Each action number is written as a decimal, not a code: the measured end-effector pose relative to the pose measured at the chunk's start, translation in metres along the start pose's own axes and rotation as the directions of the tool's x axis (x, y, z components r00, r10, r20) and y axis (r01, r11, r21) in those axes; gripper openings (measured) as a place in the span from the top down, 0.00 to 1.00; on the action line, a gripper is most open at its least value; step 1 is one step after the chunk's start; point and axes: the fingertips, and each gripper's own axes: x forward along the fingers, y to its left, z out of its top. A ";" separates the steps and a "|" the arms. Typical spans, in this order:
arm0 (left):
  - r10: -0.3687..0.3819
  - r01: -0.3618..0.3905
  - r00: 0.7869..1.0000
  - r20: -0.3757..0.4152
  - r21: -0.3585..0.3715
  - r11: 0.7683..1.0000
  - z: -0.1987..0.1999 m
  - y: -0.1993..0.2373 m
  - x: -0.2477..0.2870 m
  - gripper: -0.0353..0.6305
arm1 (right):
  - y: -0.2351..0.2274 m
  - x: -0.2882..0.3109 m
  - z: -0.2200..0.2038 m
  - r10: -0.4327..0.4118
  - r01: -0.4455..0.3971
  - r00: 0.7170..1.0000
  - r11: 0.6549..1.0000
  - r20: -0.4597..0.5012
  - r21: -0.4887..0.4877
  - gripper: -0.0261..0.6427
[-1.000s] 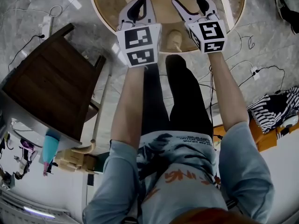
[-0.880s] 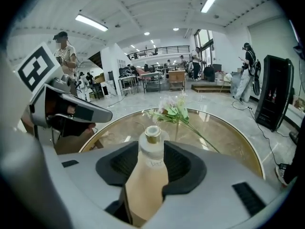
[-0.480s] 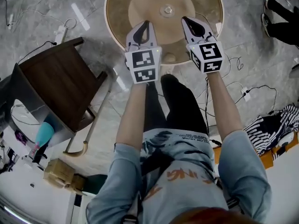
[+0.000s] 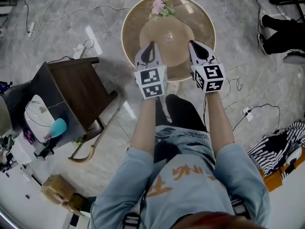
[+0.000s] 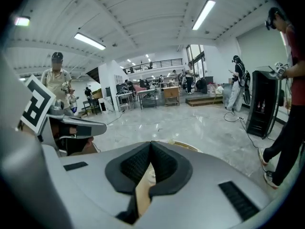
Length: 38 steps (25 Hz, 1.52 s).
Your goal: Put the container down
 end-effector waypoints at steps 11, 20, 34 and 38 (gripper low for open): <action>-0.094 0.113 0.983 0.157 -0.115 0.987 0.105 -0.070 -0.048 0.91 | -0.023 -0.077 0.105 -0.145 0.130 0.976 0.987 0.161 0.098 0.94; -0.175 0.183 0.947 0.268 -0.006 0.983 0.171 -0.117 -0.081 0.91 | -0.022 -0.131 0.180 -0.114 0.114 0.948 0.993 0.296 0.017 0.94; -0.093 0.026 0.870 0.485 0.143 0.989 0.290 -0.089 -0.136 0.91 | 0.013 -0.150 0.295 0.028 0.025 0.863 0.995 0.505 -0.099 0.94; -0.080 0.003 0.859 0.506 0.151 0.988 0.302 -0.080 -0.143 0.91 | 0.022 -0.148 0.308 0.056 0.008 0.851 0.993 0.523 -0.119 0.94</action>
